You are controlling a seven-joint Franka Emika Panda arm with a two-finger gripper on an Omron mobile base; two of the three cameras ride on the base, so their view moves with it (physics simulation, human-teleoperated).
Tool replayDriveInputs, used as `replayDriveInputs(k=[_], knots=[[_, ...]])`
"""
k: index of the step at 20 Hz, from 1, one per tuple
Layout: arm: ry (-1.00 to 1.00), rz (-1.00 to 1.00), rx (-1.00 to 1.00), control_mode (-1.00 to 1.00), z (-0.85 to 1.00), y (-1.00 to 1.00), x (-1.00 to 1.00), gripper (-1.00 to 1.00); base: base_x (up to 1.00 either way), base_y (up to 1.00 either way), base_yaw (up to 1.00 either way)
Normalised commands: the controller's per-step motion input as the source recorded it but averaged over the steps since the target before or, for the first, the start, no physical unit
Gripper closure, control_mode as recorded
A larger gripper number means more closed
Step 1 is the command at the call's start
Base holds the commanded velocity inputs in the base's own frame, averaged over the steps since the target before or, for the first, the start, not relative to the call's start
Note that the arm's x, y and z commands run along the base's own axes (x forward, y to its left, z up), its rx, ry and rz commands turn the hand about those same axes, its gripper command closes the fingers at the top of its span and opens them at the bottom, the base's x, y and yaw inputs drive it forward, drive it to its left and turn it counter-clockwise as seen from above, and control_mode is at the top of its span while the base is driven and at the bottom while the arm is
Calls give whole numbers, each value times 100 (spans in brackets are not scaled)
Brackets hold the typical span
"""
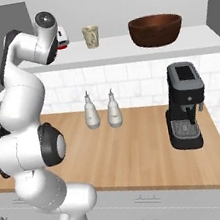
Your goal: Gather all objects into one cabinet and sort the glasses and bowls to opposite sides.
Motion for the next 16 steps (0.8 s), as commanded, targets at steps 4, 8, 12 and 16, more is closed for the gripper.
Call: replayDriveInputs(k=[4,8,12,16], knots=[[0,-7,0,-100,0,-6,-17,-100,0,0,0],[-3,-9,0,-100,-1,-3,-31,-100,0,0,0],[-3,-10,0,-100,0,-14,-34,-100,0,0,0],[-3,-3,1,-100,0,-47,-76,-100,0,0,0]])
